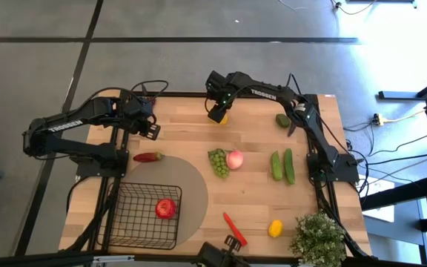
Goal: Build produce basket
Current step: Put the yellow starfruit into the wire basket
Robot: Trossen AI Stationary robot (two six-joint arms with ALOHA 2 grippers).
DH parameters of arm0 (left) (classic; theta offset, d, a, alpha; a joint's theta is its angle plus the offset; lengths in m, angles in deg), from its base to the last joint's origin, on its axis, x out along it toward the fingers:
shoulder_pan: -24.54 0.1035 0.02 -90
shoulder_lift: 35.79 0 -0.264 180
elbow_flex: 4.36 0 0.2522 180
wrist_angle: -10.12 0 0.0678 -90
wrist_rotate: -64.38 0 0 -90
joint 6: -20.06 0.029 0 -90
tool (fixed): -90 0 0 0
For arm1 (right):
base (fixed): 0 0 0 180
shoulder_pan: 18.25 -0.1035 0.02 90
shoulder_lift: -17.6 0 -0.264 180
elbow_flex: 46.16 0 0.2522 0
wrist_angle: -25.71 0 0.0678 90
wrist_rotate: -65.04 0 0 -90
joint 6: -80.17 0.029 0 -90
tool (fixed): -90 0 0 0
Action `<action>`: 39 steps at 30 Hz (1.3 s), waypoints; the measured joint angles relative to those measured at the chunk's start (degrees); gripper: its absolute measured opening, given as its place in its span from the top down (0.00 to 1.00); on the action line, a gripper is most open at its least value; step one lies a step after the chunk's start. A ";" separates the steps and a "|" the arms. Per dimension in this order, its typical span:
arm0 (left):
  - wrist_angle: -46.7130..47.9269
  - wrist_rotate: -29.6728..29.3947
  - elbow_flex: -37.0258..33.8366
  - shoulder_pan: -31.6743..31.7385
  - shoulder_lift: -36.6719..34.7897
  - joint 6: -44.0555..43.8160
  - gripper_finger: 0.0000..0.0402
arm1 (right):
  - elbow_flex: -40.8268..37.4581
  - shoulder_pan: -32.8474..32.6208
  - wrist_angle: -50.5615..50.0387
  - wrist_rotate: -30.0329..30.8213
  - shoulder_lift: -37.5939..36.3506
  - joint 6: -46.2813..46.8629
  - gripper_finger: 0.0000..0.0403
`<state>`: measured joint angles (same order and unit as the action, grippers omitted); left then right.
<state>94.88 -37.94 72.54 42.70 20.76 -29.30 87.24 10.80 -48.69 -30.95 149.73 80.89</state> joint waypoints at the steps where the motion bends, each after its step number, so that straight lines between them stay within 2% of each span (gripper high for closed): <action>1: 0.00 -0.02 0.00 0.00 0.00 0.00 0.80 | 0.00 0.04 0.05 0.19 0.00 -0.29 0.74; 20: -0.24 -0.02 0.00 -0.02 0.02 0.00 0.80 | 0.09 0.43 1.69 -1.09 3.43 -1.00 0.74; 23: -0.28 -0.02 0.00 -0.02 0.02 0.00 0.80 | 0.09 0.41 1.91 -1.28 3.45 -1.10 0.78; 30: -0.33 -0.04 -0.02 -0.02 0.02 0.00 0.80 | 0.11 0.37 3.13 -1.13 3.45 0.32 0.97; 39: -0.33 -0.04 -0.02 -0.02 0.02 0.00 0.80 | 0.27 0.08 5.09 -1.03 3.56 -1.21 0.98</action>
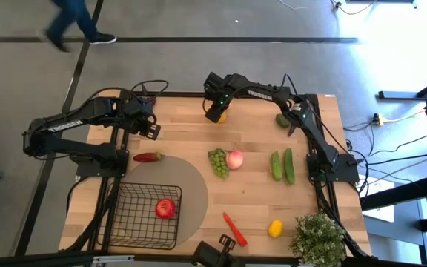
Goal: Build produce basket
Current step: Put the yellow starfruit into the wire basket
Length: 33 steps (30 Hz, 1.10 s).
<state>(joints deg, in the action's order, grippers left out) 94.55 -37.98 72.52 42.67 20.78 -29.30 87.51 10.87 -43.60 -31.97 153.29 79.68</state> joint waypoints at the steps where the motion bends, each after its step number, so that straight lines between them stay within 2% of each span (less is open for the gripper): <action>1: 0.00 0.00 0.00 0.00 0.00 0.00 0.80 | 0.16 -0.13 -0.05 0.10 -0.02 -0.43 0.98; 7: 0.02 -0.15 0.00 0.00 0.00 0.04 0.80 | 4.40 -1.70 -2.86 0.03 -0.29 -3.68 0.98; 14: 0.01 -0.24 0.00 0.00 0.00 6.36 0.80 | 13.02 -6.55 -8.93 6.41 -0.48 -5.62 0.98; 16: 0.01 -0.27 0.00 -0.07 -0.01 10.24 0.80 | 15.17 -8.39 -10.30 8.71 -0.62 -4.84 0.98; 19: -0.17 -0.28 0.00 -0.07 -0.03 18.14 0.80 | 14.40 -11.14 -9.49 11.84 -2.01 -2.48 0.98; 23: -2.26 -0.43 -0.09 -0.11 -1.51 31.86 0.80 | 15.05 -14.93 -9.67 16.22 -2.55 -1.48 0.99; 29: -10.21 -0.07 -0.09 -0.15 -2.71 50.72 0.80 | 15.01 -20.43 -8.35 25.41 -2.58 -3.01 0.99; 33: -13.10 0.01 -0.07 -0.15 -3.05 57.02 0.80 | 15.01 -22.91 -8.16 31.62 -2.58 -4.82 0.99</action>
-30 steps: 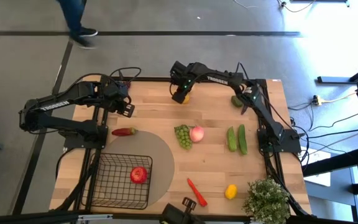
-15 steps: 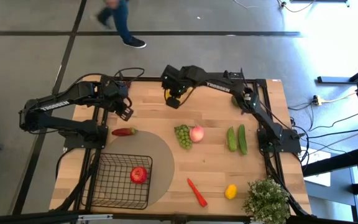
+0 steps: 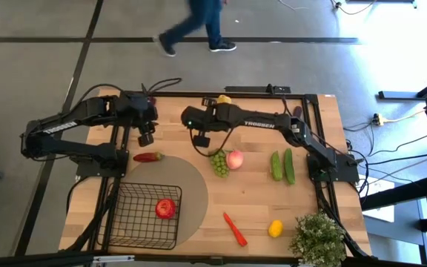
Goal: Build produce basket
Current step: Put the yellow starfruit into the wire basket
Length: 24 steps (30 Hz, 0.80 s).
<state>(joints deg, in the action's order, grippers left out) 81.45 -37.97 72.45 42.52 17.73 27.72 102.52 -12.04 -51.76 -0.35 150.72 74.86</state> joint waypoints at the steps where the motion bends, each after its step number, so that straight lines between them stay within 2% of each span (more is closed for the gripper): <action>1: -0.41 0.02 0.00 0.00 0.11 0.86 0.80 | 0.00 -0.44 0.13 1.09 0.00 -0.63 0.99; 6: -3.44 0.53 0.00 0.00 1.08 5.66 0.80 | 0.00 -1.72 2.21 3.84 0.00 -1.46 0.99; 12: -8.51 6.24 0.00 -0.04 2.19 14.57 0.80 | 0.00 -1.64 5.10 3.82 0.00 -2.06 0.99; 24: -13.81 6.02 0.09 0.11 8.00 24.72 0.80 | 0.00 -1.94 10.90 1.09 -0.03 -7.11 0.99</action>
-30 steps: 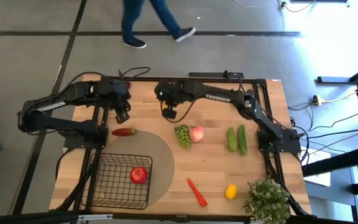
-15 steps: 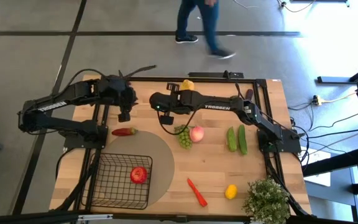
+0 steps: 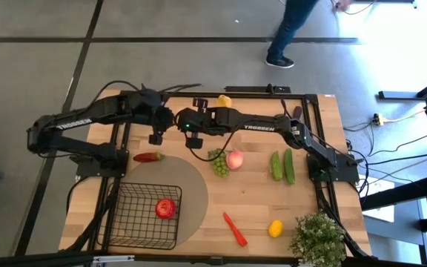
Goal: Build produce basket
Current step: Put the yellow starfruit into the wire basket
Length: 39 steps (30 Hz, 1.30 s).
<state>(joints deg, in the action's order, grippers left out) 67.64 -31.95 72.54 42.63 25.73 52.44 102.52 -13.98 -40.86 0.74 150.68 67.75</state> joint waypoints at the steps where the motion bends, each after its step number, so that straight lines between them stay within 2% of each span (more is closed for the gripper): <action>1: 0.37 0.00 -0.05 0.04 0.50 0.44 0.80 | 0.00 -0.05 0.10 -0.01 -0.01 -0.09 0.99; 13: -1.71 0.02 0.04 0.78 5.59 4.23 0.80 | 0.00 -0.26 -0.12 -0.22 0.01 -0.37 0.99; 23: -1.53 -2.26 0.04 1.36 5.57 5.49 0.80 | 0.00 -0.36 -0.02 -0.22 0.01 -1.33 1.00; 34: -0.32 1.51 0.04 3.33 5.61 7.27 0.80 | 0.00 -0.41 0.33 -0.52 0.01 -3.21 1.00; 39: -0.01 1.56 0.04 3.39 5.24 9.26 0.80 | 0.00 -0.43 0.07 -4.23 -0.42 -3.33 1.00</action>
<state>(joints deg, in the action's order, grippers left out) 67.63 -30.38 72.58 46.02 30.97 61.69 102.52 -14.41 -40.79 -3.50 150.27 64.42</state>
